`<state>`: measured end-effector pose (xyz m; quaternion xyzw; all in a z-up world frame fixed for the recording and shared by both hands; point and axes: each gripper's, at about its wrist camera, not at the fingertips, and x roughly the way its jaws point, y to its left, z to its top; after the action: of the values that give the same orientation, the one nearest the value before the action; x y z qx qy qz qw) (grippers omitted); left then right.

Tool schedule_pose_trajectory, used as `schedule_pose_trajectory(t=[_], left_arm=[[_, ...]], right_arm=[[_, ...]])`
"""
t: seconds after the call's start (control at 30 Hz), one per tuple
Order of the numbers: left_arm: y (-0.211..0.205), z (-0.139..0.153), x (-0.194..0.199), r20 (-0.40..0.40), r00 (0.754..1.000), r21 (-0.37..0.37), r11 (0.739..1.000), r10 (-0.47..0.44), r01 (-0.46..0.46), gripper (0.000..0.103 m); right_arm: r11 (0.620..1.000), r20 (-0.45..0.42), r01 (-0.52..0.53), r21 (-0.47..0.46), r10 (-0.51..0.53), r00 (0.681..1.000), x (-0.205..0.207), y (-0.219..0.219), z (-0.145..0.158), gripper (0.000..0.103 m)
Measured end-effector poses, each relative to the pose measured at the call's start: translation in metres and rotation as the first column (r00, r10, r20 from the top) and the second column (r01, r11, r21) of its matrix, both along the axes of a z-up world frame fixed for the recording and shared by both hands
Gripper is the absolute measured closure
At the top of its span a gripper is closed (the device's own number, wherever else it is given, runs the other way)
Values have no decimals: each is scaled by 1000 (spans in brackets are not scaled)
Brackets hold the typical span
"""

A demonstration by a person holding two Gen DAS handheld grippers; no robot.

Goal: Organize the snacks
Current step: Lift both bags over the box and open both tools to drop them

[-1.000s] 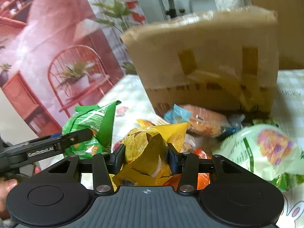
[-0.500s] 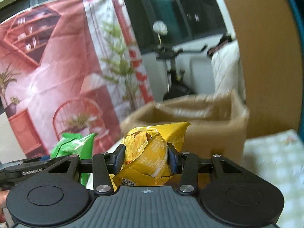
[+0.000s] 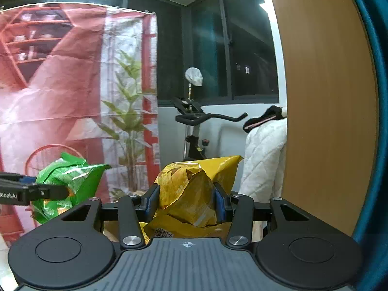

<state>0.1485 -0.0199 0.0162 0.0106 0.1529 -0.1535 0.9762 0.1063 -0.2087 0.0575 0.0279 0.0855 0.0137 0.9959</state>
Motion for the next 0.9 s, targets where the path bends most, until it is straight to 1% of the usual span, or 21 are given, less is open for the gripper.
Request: schedule_pose_trajectory(t=[0.17, 0.27, 0.3, 0.33, 0.37, 0.4, 0.43, 0.47, 0.63, 0.73, 0.9], left_arm=[[-29, -4, 51, -23, 1000, 36, 999, 2, -2, 41], [-38, -13, 71, -44, 999, 38, 999, -2, 4, 40], [-40, -16, 77, -54, 999, 40, 999, -5, 7, 38], [-42, -20, 83, -66, 998, 45, 999, -7, 10, 35], [-41, -23, 86, -76, 997, 48, 999, -6, 10, 28], [-42, -25, 90, -85, 996, 51, 999, -5, 10, 24], [-41, -27, 91, -90, 996, 52, 999, -5, 10, 24], [-39, -28, 90, -94, 996, 54, 998, -7, 13, 24], [-18, -29, 71, -111, 994, 53, 999, -7, 12, 24], [2, -29, 47, -120, 993, 36, 999, -7, 12, 24], [34, -34, 1, -129, 992, 45, 999, -2, 8, 25]], right_arm=[[1000, -64, 13, 2, -13, 998, 49, -7, -24, 60], [999, -101, 30, 28, -27, 995, 67, -13, -38, 59], [999, -114, 38, 39, -33, 993, 73, -16, -43, 59], [998, -127, 45, 43, -39, 991, 77, -17, -48, 57], [997, -139, 57, 45, -50, 989, 81, -19, -51, 53], [997, -150, 64, 50, -56, 987, 83, -18, -54, 50], [996, -156, 67, 60, -57, 986, 82, -19, -56, 43], [995, -156, 66, 73, -54, 986, 79, -20, -59, 41], [990, -156, 48, 135, -27, 987, 52, -24, -57, 39], [987, -145, 27, 160, -4, 989, 25, -22, -55, 32], [985, -130, 9, 171, 13, 991, -24, -3, -61, 32]])
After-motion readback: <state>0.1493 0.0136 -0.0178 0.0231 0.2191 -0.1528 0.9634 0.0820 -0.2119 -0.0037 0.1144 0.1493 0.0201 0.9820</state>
